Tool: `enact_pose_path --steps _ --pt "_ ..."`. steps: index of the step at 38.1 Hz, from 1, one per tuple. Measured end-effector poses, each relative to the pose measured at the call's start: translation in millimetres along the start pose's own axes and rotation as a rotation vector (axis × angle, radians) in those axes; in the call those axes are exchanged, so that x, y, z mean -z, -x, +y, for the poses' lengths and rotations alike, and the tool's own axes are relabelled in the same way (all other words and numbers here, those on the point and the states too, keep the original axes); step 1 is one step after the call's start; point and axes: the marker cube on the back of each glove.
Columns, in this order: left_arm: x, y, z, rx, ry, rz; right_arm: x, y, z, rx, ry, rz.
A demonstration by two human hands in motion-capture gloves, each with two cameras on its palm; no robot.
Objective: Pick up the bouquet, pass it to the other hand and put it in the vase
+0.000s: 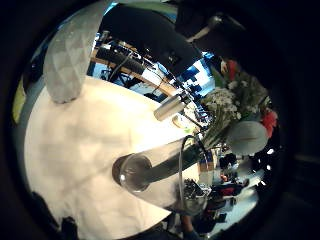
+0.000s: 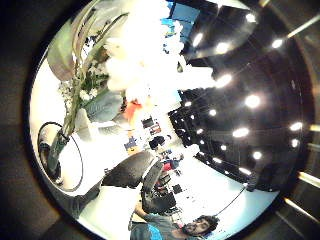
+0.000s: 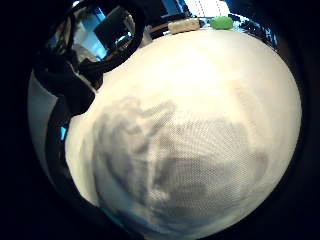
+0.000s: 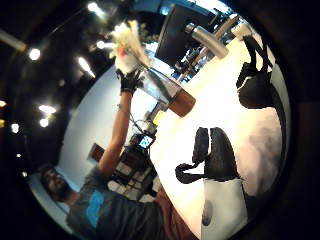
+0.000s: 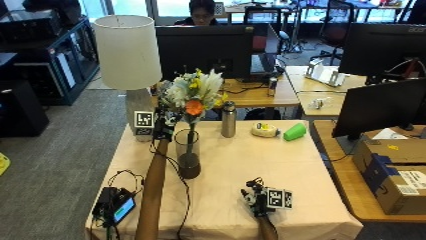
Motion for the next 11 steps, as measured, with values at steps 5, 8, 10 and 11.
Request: enact_pose_path --steps 5,8,10,11 --pt "20.6 11.1 6.1 0.18 -0.048 -0.003 -2.2 2.5 6.9 -0.07 0.05 -0.022" --pt "33.9 1.2 7.8 0.14 -0.09 -0.003 -2.0 1.4 1.1 0.0 0.007 0.012" --pt "40.1 -6.1 8.3 0.109 -0.116 0.001 -1.1 -0.1 -6.8 0.089 -0.05 0.057" --pt "41.6 -8.0 8.3 0.1 -0.122 0.002 -0.9 -0.4 -8.9 0.113 -0.065 0.067"
